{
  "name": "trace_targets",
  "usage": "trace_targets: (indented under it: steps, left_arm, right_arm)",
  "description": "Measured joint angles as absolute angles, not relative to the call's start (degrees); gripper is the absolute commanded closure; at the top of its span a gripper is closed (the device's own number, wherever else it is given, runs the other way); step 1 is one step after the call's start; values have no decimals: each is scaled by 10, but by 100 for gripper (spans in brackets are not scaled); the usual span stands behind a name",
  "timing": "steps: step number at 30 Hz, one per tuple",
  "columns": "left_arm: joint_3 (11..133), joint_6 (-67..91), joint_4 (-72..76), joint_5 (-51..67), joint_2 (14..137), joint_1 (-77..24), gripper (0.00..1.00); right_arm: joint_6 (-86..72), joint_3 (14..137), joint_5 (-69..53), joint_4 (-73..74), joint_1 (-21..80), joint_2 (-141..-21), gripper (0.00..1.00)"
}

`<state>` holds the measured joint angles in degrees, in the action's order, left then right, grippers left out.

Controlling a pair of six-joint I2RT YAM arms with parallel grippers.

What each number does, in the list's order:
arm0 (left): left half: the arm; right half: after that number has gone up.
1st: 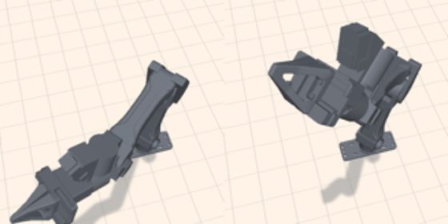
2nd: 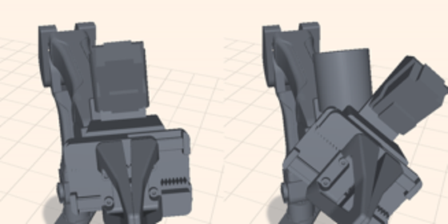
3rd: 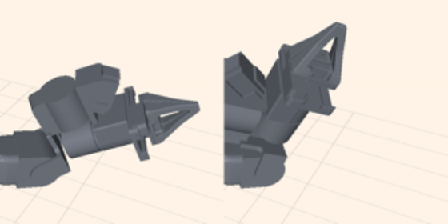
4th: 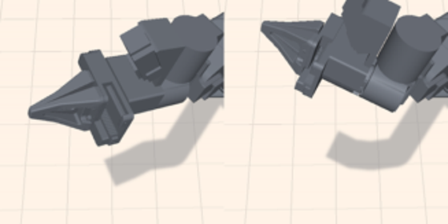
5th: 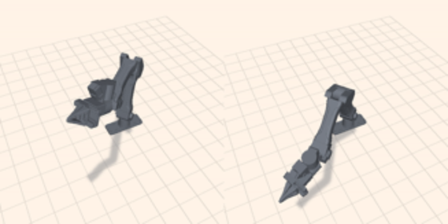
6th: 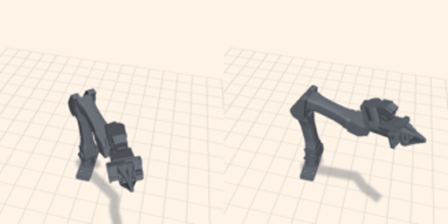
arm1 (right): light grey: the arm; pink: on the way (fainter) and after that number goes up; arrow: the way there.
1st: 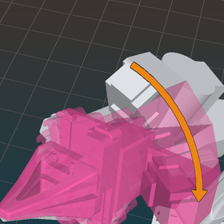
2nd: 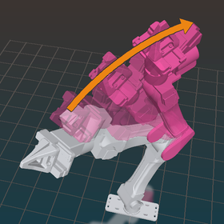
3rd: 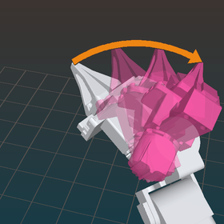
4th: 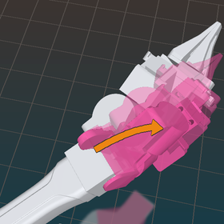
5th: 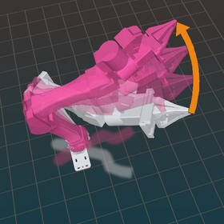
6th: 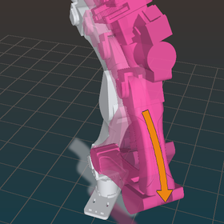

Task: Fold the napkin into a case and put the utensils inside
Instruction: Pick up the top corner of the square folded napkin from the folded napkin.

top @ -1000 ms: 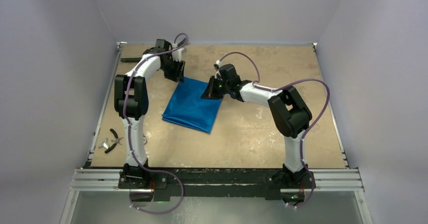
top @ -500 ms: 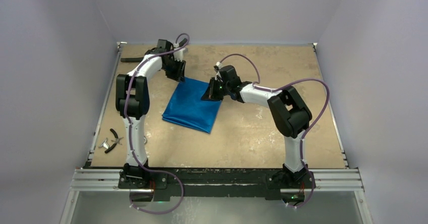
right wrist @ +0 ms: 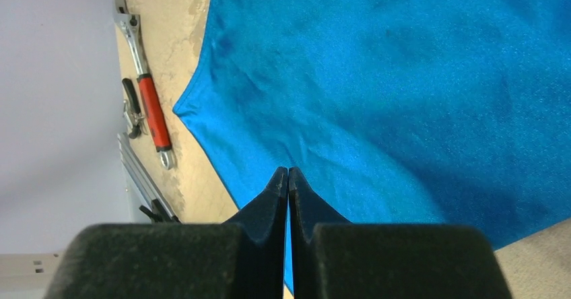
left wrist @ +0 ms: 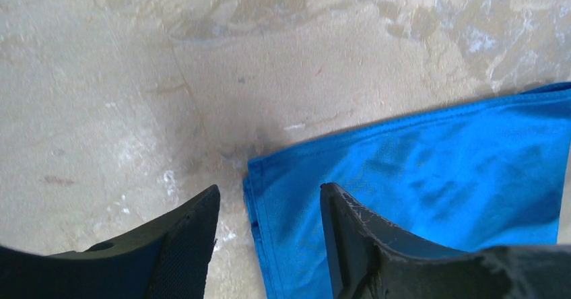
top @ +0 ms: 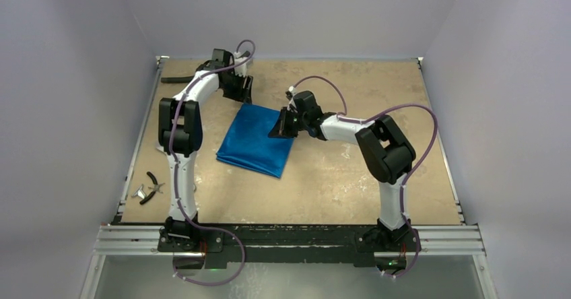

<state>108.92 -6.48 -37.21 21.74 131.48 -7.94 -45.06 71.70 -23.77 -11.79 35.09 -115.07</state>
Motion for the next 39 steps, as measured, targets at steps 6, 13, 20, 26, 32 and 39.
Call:
trace_targets:
  steps: [6,13,20,26,32,39]
  left_arm:
    - [1139,-65,-369,217,1356,-82,55]
    - [1152,-66,-370,216,1374,-84,70]
    - [1148,-67,-362,210,1375,-84,86]
    - [1134,-67,-336,203,1371,-85,100]
    - [1108,-73,-319,188,1355,-92,98]
    - [1107,-84,-326,180,1353,-98,83]
  right_arm:
    - [-454,716,-241,-135,353,-1153,98]
    - [-456,712,-250,-145,354,-1170,100]
    - [-460,708,-251,-150,354,-1189,100]
    - [-461,707,-251,-156,354,-1196,100]
    - [-461,707,-251,-159,354,-1199,100]
    - [-461,707,-251,-159,354,-1200,100]
